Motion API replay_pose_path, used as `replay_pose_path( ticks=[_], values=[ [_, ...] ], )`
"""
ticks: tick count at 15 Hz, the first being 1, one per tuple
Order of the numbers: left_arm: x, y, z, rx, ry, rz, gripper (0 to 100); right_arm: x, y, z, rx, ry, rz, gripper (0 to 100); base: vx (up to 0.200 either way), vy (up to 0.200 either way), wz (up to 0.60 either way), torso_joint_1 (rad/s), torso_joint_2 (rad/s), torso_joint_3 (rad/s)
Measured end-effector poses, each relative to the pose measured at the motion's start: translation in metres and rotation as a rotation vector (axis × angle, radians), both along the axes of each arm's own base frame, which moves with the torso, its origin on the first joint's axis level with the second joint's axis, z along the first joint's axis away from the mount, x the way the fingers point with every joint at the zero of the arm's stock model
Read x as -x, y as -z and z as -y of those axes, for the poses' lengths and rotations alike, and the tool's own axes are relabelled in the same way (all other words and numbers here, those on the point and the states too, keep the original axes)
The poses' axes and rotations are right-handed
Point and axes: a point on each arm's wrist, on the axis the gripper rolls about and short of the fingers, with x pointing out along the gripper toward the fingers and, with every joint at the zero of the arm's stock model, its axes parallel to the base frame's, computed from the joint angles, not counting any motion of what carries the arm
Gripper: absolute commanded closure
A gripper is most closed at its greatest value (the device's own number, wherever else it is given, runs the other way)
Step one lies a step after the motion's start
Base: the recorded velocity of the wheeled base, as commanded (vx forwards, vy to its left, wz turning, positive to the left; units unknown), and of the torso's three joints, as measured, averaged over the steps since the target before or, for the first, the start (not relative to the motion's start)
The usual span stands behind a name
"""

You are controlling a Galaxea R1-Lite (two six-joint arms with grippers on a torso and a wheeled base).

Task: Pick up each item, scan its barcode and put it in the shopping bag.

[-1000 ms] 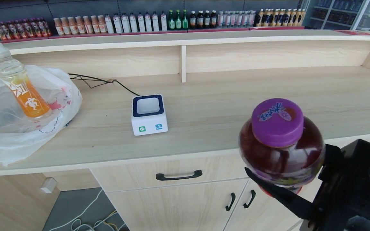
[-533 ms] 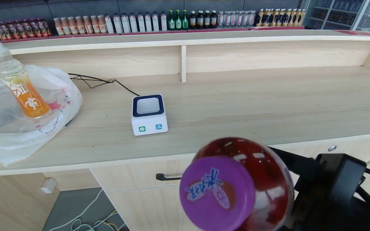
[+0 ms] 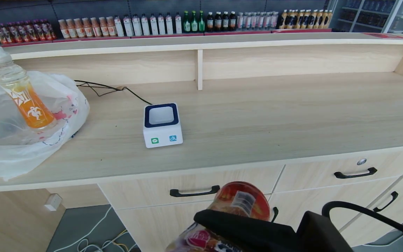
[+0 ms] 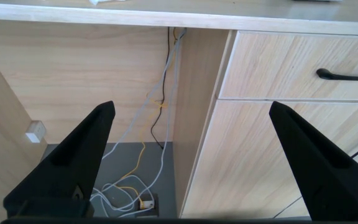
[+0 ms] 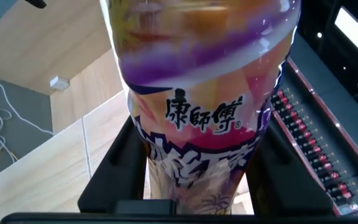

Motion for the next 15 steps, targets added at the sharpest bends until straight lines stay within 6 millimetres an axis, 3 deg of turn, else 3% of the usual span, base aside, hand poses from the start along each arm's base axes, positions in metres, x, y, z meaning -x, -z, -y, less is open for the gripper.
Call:
replay_pose_path(
  ticks=[15],
  values=[
    [0.0,0.0,0.0,0.0,0.0,0.0,0,-0.0026,0.0041,0.002,0.135,0.061,0.291,100,0.0,0.0,0.0,0.0,0.0,0.0]
  ],
)
